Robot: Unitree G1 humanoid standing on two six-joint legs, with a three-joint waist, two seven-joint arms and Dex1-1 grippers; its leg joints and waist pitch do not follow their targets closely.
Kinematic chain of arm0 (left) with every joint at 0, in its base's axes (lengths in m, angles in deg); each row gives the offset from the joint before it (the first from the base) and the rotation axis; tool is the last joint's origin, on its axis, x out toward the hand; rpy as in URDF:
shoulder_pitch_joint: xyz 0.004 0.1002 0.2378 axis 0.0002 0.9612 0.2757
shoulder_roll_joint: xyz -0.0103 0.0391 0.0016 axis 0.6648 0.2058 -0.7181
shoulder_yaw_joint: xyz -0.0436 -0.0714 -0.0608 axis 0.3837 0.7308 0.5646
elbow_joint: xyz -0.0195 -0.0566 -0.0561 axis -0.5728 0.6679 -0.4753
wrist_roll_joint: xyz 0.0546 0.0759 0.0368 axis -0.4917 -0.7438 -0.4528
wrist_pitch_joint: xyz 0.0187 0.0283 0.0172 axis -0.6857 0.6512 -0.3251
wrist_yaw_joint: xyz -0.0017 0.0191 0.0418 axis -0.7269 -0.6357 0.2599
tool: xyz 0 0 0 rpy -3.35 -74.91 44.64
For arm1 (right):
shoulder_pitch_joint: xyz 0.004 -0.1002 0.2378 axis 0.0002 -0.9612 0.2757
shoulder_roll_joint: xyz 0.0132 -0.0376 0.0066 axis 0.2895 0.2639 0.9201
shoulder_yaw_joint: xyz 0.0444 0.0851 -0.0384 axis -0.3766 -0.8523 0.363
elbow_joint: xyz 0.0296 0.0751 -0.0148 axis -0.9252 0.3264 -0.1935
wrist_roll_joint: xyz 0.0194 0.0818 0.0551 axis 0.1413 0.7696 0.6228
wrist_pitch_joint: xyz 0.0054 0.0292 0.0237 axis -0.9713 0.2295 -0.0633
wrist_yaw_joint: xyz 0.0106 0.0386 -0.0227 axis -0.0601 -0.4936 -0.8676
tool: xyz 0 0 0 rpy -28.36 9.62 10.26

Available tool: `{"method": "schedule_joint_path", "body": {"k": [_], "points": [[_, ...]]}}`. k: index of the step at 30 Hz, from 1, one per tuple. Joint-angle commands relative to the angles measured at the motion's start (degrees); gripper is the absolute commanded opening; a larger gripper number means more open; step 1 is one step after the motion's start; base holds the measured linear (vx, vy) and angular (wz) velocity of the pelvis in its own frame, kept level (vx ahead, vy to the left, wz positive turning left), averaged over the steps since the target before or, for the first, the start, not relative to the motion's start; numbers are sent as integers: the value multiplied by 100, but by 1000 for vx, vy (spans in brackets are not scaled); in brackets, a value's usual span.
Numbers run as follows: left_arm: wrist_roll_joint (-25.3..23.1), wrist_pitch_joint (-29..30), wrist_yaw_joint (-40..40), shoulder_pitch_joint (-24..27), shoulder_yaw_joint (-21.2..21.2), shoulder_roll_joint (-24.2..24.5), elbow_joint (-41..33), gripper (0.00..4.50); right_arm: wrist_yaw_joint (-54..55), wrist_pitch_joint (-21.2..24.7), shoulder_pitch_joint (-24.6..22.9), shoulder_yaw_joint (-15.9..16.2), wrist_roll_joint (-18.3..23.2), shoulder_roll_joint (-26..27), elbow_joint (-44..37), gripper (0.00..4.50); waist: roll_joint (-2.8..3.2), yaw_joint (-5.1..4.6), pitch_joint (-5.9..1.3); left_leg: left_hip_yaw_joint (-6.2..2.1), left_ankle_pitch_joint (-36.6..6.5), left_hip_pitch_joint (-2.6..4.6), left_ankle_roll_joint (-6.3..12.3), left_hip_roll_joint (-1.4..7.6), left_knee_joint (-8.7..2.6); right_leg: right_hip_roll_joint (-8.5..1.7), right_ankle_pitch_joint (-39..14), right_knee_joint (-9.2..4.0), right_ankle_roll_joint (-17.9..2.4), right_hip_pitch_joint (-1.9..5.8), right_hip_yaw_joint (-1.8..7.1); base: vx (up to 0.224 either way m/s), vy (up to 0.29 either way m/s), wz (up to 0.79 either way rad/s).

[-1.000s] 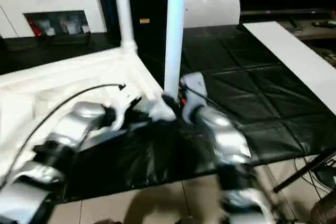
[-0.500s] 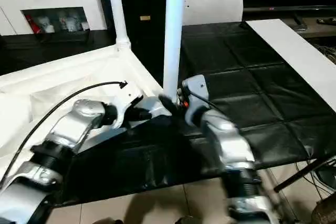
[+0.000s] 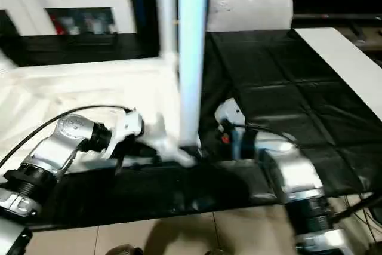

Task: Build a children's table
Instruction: Rotate leg to tighten

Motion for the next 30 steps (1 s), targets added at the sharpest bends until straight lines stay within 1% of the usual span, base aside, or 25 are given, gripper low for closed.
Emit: {"method": "schedule_joint_path", "body": {"k": [1,2,3,4,5,7,8,10,11,12,14,15,16,17,19,20,22,23,24,25,26,27,28,30], "points": [[18,-186,-418,-94,-218,20,-174,0,-227,-12,118,63,106,-41,-36,446,8,-25,-364,-25,-1548,106,157,219,-393,-328,-1400,-426,-1245,254,222,0,0,0],[8,-253,-509,-115,-268,53,-137,0,-339,-125,162,68,101,-41,56,430,6,-14,-357,-23,-1593,109,136,213,-388,-339,-1554,-437,-1221,244,225,0,0,0],[-6,-299,-571,-127,-291,66,-112,0,-418,-165,191,83,108,-41,126,430,-15,0,-354,-30,-1599,108,115,214,-395,-350,-1706,-445,-1178,245,225,0,0,0],[-14,-339,-637,-135,-311,75,-93,0,-489,-202,213,108,106,-46,182,420,-12,5,-357,-31,-1602,110,105,214,-392,-355,-1761,-448,-1165,240,226,0,0,0],[-24,-384,-717,-141,-325,82,-76,0,-565,-208,229,143,123,-63,220,420,-24,4,-352,-30,-1611,107,93,216,-396,-351,-1830,-461,-1145,237,226,0,0,0],[2,-379,-825,-129,-345,92,-135,0,-685,-158,242,203,173,-80,227,393,-21,9,-359,-37,-1582,100,81,218,-399,-349,-1806,-448,-1150,243,221,0,0,0],[58,-345,-935,-124,-379,110,-240,0,-837,-51,254,280,249,-107,191,385,-18,11,-360,-37,-1588,102,85,219,-398,-340,-1761,-441,-1163,243,218,0,0,0],[85,-337,-993,-134,-403,122,-276,0,-935,19,260,324,289,-126,174,378,-11,15,-365,-37,-1579,102,97,225,-398,-341,-1695,-432,-1181,244,219,0,0,0],[90,-339,-1008,-141,-408,124,-276,0,-967,42,263,334,301,-130,175,368,-31,21,-365,-36,-1535,99,117,224,-396,-340,-1640,-423,-1201,247,218,0,0,0],[89,-368,-1030,-149,-418,128,-270,0,-1011,46,265,367,292,-140,175,349,-17,30,-367,-33,-1489,94,127,223,-392,-344,-1610,-422,-1207,247,219,0,0,0],[81,-392,-1040,-161,-429,132,-263,0,-1045,35,267,402,273,-146,185,333,-26,39,-369,-31,-1464,93,123,221,-389,-341,-1591,-420,-1209,247,219,0,0,0],[72,-419,-1044,-173,-433,128,-256,0,-1070,-18,279,438,230,-143,226,333,-22,48,-371,-31,-1467,96,119,221,-388,-345,-1603,-420,-1206,246,219,0,0,0],[68,-425,-1041,-175,-432,123,-258,0,-1078,-50,284,449,209,-140,252,323,-22,51,-371,-30,-1468,97,116,223,-388,-346,-1602,-421,-1206,245,220,0,0,0],[59,-429,-1044,-176,-425,114,-261,0,-1095,-64,291,455,203,-138,273,304,-15,53,-367,-31,-1501,98,100,219,-390,-344,-1643,-429,-1195,242,219,0,0,0],[60,-414,-1028,-175,-412,86,-275,0,-1104,-83,304,470,189,-133,297,290,-18,56,-370,-33,-1516,102,90,219,-391,-346,-1672,-429,-1187,245,217,0,0,0],[59,-417,-1014,-164,-410,76,-297,0,-1114,-71,306,485,190,-134,294,290,-32,63,-371,-33,-1485,99,98,219,-389,-348,-1689,-426,-1174,245,218,0,0,0],[66,-405,-1004,-146,-418,74,-330,0,-1129,-48,312,502,204,-134,286,274,-30,67,-374,-33,-1458,99,103,222,-388,-346,-1661,-423,-1171,245,218,0,0,0],[69,-403,-967,-127,-410,69,-351,0,-1165,-16,313,527,219,-140,274,253,-69,62,-373,-27,-1433,93,116,220,-387,-339,-1634,-421,-1171,248,216,0,0,0],[69,-403,-967,-127,-410,69,-351,0,-1165,-16,313,527,219,-140,274,247,-48,75,-378,-31,-1383,94,124,221,-384,-347,-1603,-409,-1179,250,218,0,0,0],[69,-403,-967,-127,-410,69,-351,0,-1165,-16,313,527,219,-140,274,247,-48,75,-378,-31,-1383,94,124,221,-384,-347,-1603,-409,-1179,250,218,0,0,0],[64,-407,-943,-102,-399,89,-359,0,-1174,18,314,563,233,-134,236,239,-37,82,-375,-26,-1389,105,121,226,-382,-348,-1609,-417,-1180,238,221,0,0,0],[61,-411,-934,-96,-396,94,-353,0,-1176,30,313,571,238,-129,223,226,-44,86,-373,-26,-1377,94,120,220,-383,-343,-1589,-413,-1175,245,221,0,0,0],[60,-402,-924,-86,-391,103,-352,0,-1172,42,303,581,242,-122,194,217,-31,87,-372,-30,-1390,93,114,220,-385,-344,-1605,-413,-1169,246,220,0,0,0],[59,-388,-859,-78,-349,94,-323,0,-1170,71,255,596,253,-100,122,211,-51,88,-371,-29,-1432,101,104,220,-387,-346,-1683,-422,-1142,243,219,0,0,0]]}}
